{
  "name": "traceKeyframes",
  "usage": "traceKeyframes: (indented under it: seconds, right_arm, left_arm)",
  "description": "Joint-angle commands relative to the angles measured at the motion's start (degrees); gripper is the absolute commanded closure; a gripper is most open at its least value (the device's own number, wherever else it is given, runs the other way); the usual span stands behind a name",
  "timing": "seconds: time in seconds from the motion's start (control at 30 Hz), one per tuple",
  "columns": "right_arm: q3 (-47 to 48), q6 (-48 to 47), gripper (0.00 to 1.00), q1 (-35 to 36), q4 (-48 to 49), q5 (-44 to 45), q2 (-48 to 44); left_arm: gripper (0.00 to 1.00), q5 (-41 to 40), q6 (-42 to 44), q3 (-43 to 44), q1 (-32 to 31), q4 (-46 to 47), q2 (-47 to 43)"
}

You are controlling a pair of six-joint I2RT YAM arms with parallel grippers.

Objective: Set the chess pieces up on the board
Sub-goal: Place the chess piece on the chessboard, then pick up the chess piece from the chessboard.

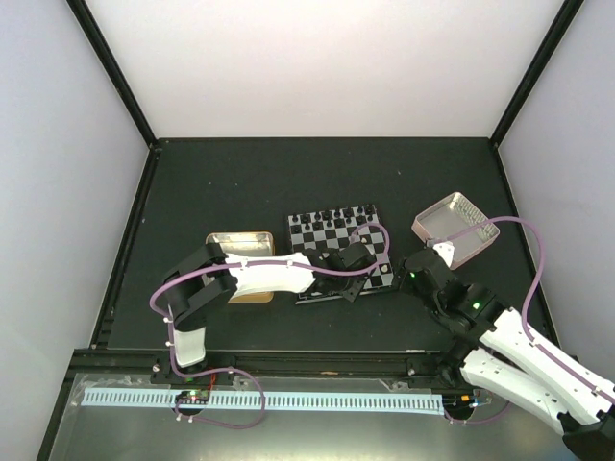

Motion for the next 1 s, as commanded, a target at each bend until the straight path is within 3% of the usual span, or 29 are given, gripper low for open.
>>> traceKeyframes:
  seconds: [0.0,0.27,0.53,0.73,0.97]
  right_arm:
    - [-0.28,-0.39,0.27,-0.20,0.91,1.14,-0.72]
    - [0.56,-1.16,0.27,-0.20,1.61,-0.60,-0.74]
    - [1.06,-8.48,0.26,-0.15,8.15,-6.36,3.16]
    - [5.59,-15.65,0.27,-0.13,14.77,-12.88,15.81]
    - [12.19,-21.87,0.36,-0.14,18.19,-17.50,32.21]
  left_arm:
    - [0.78,-0.50,0.18,1.43,0.33,1.18,0.05]
    - [0.62,0.72,-0.36,-0.62,1.10,1.28,-5.87]
    - [0.53,-0.77,-2.83,-8.01,5.04,3.63,-20.47]
    - [0.54,-3.04,-6.07,-18.23,10.73,7.00,-36.52]
    - [0.49,-8.08,-6.98,-27.24,12.36,8.33,-52.90]
